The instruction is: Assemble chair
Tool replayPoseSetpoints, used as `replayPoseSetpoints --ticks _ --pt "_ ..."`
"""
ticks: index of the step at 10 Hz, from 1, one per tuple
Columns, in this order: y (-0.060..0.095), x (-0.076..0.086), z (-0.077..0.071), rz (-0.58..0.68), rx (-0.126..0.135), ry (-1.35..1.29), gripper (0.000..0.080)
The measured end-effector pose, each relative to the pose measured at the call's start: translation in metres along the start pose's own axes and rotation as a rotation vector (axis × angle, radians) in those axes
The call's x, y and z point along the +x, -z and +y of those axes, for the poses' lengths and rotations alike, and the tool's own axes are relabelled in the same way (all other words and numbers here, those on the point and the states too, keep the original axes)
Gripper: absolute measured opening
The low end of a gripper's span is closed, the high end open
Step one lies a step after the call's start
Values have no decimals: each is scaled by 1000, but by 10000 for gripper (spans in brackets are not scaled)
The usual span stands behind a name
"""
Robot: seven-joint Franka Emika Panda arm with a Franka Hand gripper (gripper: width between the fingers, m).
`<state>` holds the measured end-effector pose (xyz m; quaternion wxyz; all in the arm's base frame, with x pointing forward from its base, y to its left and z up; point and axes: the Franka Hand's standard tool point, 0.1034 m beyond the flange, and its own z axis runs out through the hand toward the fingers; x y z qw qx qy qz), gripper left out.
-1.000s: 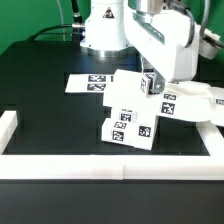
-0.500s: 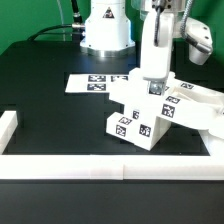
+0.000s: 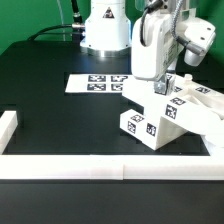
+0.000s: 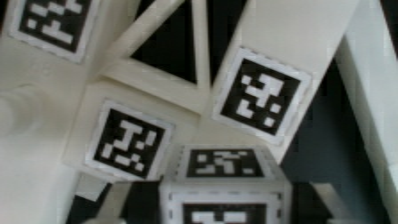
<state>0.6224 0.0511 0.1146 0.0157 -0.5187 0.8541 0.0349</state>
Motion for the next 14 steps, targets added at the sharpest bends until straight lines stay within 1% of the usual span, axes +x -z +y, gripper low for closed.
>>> replayPoseSetpoints --ticks 2,3,4,5,6,11,13,14 --pt "-1 0 0 0 -1 37 288" --pt "-1 0 0 0 -1 64 462" --pt "-1 0 0 0 0 84 462" --pt "-1 -1 0 -1 5 147 611" --pt "-1 -1 0 1 5 231 642" --pt "-1 0 -1 4 3 604 649" --pt "-1 1 0 12 -4 791 649" --pt "-1 2 0 21 -13 882 649"
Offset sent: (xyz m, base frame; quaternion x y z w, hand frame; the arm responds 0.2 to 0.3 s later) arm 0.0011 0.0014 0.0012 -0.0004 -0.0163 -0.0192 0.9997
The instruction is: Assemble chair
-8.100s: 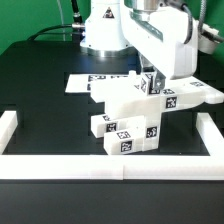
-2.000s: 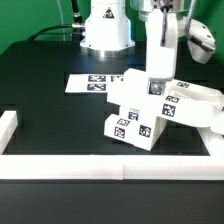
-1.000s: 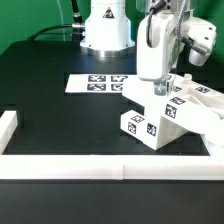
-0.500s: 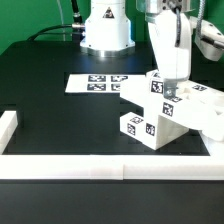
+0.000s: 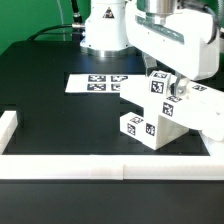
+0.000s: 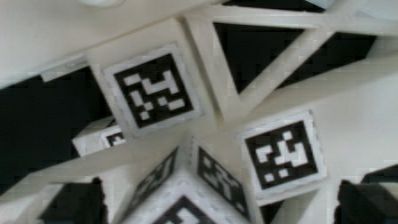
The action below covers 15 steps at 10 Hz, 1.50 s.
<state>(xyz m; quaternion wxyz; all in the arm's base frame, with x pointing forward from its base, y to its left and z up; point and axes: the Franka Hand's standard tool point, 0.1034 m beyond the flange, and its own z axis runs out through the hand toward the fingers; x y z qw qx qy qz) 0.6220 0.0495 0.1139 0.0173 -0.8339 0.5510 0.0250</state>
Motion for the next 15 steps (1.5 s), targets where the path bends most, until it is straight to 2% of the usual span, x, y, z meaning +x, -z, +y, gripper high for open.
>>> replayPoseSetpoints --ticks 8,11,13,14,15 --pt "0 8 2 41 -51 693 649" --pt "-3 14 4 47 -50 867 649" --pt "-3 14 4 47 -50 854 367" --pt "-3 14 4 47 -50 854 284" --pt "-3 14 4 47 -50 841 284"
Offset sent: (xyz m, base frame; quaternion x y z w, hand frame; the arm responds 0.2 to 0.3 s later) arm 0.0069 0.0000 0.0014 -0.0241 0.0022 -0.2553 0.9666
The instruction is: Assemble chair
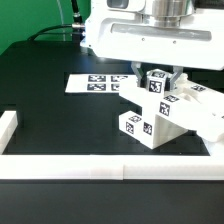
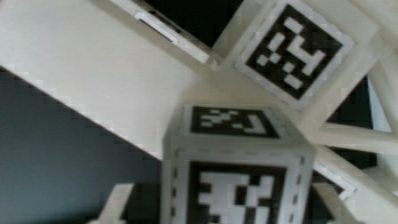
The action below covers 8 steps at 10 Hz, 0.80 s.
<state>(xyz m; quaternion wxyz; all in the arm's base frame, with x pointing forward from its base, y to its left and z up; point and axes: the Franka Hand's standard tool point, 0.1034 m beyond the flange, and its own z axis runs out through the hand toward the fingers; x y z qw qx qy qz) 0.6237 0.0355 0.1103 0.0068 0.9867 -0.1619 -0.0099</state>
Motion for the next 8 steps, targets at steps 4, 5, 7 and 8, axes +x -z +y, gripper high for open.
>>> replayPoseSetpoints --ticks 4,5,7,8 --pt "0 0 0 0 1 -171 284" --pt "0 0 0 0 1 -255 284" --pt "0 0 0 0 1 -368 285" --pt "0 0 0 0 2 -457 285"
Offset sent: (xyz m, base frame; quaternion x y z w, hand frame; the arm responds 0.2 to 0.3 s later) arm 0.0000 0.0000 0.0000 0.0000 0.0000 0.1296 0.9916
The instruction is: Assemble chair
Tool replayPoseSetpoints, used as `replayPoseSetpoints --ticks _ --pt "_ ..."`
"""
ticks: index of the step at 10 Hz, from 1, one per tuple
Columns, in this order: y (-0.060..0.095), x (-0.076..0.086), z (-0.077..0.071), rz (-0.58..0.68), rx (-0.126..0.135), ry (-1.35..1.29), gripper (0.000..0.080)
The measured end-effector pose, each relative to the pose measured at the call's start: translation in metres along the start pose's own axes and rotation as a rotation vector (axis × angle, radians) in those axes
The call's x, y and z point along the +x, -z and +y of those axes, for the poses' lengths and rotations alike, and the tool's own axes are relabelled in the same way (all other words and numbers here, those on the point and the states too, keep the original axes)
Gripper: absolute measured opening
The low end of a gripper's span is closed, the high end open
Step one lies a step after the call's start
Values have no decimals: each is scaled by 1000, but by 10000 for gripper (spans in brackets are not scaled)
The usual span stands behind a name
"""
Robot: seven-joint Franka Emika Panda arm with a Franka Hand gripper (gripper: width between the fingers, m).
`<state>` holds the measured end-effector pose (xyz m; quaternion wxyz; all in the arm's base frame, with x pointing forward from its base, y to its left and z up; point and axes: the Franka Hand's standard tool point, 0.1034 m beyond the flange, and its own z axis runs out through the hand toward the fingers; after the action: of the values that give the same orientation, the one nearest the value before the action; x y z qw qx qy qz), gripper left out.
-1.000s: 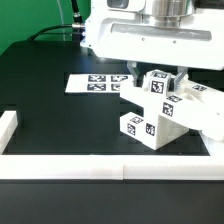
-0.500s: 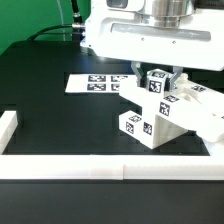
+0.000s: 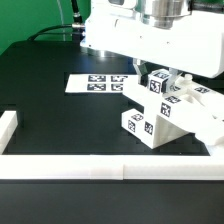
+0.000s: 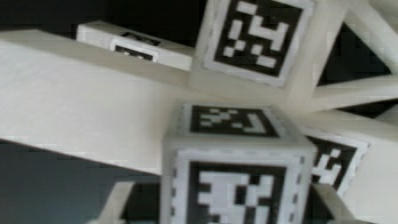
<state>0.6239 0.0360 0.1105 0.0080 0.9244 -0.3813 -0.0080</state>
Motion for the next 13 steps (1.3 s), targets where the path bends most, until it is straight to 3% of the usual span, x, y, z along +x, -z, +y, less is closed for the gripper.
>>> replayPoseSetpoints --ticks 13 --pt "0 3 -1 16 26 -925 285"
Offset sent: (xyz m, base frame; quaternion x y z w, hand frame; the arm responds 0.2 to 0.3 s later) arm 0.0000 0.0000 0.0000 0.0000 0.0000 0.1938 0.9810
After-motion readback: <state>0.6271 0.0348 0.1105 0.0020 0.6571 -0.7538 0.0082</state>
